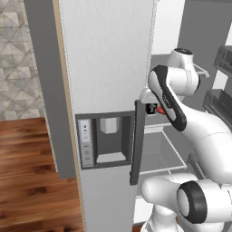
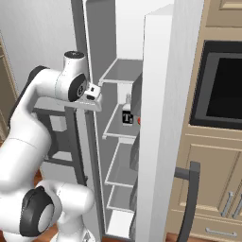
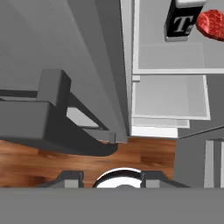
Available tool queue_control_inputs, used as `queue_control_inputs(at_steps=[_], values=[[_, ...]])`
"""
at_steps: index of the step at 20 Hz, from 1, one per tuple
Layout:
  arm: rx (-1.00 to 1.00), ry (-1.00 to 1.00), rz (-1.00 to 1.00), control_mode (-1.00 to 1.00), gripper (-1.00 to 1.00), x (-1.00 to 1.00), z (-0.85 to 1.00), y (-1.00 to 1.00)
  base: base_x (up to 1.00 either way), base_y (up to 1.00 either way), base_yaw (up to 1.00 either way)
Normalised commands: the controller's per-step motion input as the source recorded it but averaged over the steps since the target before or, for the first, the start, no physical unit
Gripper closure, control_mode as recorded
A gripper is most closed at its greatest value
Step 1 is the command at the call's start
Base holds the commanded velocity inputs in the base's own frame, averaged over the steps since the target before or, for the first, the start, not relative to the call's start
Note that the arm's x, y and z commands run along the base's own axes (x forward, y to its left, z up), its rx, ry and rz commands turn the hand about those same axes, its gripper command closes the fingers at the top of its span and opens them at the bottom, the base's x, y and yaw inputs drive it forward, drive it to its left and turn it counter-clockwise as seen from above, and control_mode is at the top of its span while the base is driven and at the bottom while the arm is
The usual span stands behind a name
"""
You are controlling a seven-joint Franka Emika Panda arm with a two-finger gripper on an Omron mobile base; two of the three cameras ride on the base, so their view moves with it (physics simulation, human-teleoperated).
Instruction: Pick steak from the fridge and place it on the plate on the counter.
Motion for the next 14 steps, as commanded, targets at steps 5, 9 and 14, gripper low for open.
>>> queue_control_inputs(at_steps=[5, 9, 14], values=[[0.00, -0.05, 0.00, -1.00, -1.00, 0.00, -0.07, -0.02, 0.00, 0.00, 0.00], [0.00, -0.02, 0.00, -1.00, -1.00, 0.00, -0.16, -0.40, 0.00, 0.00, 0.00], [0.00, -0.03, 0.00, -1.00, -1.00, 0.00, -0.21, -0.55, 0.00, 0.00, 0.00]])
